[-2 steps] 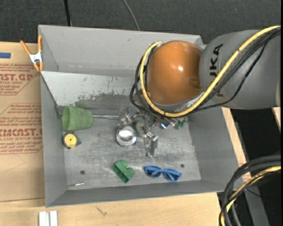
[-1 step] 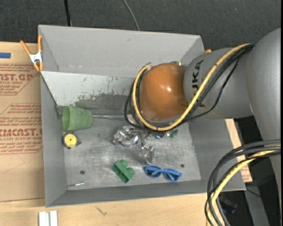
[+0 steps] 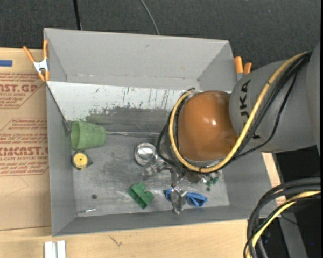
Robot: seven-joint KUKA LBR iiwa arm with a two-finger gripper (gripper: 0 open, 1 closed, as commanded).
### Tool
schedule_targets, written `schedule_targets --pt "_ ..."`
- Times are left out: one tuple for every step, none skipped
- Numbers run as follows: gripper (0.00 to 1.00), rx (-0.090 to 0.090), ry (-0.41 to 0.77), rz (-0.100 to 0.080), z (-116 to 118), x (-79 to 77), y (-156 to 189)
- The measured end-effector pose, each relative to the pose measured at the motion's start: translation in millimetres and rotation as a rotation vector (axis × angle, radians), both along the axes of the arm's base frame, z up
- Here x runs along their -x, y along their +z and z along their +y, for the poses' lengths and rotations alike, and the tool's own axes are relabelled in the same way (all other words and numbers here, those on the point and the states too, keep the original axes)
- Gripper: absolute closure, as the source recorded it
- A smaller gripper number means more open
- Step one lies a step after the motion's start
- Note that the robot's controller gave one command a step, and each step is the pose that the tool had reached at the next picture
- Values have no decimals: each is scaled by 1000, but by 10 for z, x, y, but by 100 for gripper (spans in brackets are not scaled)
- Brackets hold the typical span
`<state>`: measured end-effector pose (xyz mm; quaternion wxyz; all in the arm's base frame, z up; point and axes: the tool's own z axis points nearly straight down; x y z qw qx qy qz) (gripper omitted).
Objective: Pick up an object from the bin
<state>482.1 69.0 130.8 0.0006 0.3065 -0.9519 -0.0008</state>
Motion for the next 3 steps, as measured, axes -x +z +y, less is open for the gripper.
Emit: schedule_targets --pt "0 -2 187 -19 259 -78 -577" --pt "100 -6 184 -21 276 -79 -569" --pt "100 -1 790 -6 76 -103 785"
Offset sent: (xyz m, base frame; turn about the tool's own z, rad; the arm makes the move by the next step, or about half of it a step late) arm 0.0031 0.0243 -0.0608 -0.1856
